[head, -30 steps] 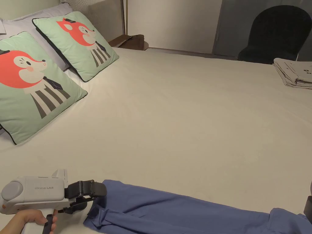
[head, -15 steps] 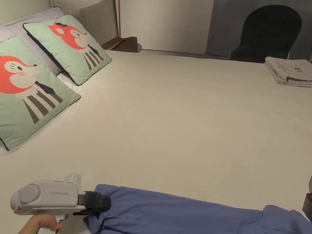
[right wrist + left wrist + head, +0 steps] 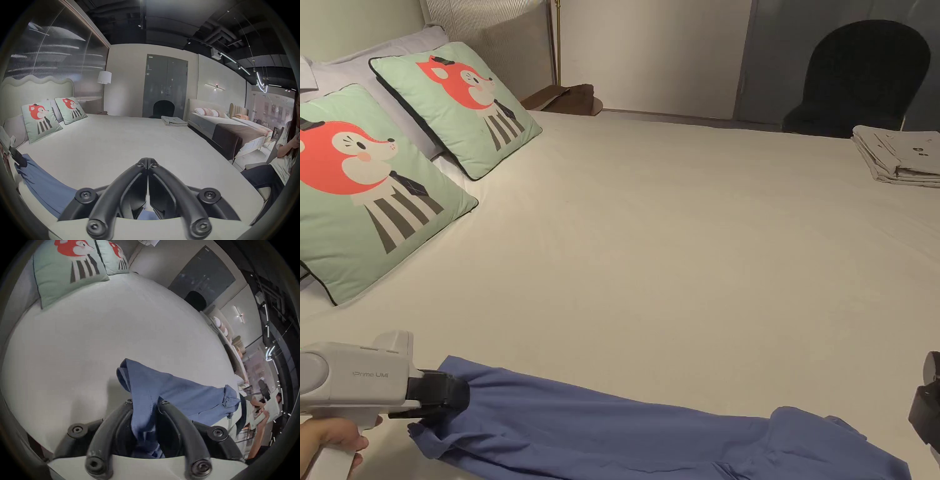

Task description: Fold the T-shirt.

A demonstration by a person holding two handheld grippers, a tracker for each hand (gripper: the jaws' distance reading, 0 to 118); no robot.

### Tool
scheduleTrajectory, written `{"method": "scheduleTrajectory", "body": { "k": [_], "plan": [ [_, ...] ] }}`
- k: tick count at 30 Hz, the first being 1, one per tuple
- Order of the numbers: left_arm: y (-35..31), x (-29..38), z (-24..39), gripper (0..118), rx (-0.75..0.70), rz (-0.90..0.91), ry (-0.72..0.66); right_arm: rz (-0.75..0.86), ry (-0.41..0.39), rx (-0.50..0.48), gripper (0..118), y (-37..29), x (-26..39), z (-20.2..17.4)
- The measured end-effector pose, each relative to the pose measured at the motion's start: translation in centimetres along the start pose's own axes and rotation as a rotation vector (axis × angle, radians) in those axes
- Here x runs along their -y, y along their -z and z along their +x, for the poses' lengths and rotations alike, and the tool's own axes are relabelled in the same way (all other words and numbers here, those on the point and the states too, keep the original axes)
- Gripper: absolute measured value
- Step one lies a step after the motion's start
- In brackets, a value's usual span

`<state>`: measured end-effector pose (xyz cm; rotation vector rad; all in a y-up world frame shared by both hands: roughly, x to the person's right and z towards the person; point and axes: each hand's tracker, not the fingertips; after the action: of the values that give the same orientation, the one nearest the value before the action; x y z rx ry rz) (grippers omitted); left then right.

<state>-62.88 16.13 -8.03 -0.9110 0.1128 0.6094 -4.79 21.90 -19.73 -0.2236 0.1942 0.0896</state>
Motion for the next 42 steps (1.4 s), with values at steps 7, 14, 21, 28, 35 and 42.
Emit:
{"method": "scheduleTrajectory", "body": {
  "k": [7,14,21,28,35,42],
  "plan": [
    [1.7,0.8,8.3,11,-0.132,-0.018,0.084,0.006,0.006,-0.017,0,-0.6,0.1,0.3],
    [4.9,2.4,16.3,11,0.028,-0.061,0.178,0.018,0.004,-0.025,0,-1.2,-0.1,0.9],
    [9.3,4.8,22.2,11,0.089,-0.114,0.244,0.026,0.0,-0.022,0,-1.4,-0.2,1.6],
    [12.0,6.5,23.8,11,0.054,-0.147,0.266,0.028,-0.007,-0.025,0,-1.6,-0.2,1.9],
    [12.5,6.9,24.1,58,0.06,-0.161,0.255,0.025,-0.011,-0.023,0,-1.3,0.1,1.6],
    [10.5,6.9,24.8,108,0.118,-0.089,0.246,0.041,-0.003,-0.027,0,-1.4,-0.4,1.0]
  ]
}}
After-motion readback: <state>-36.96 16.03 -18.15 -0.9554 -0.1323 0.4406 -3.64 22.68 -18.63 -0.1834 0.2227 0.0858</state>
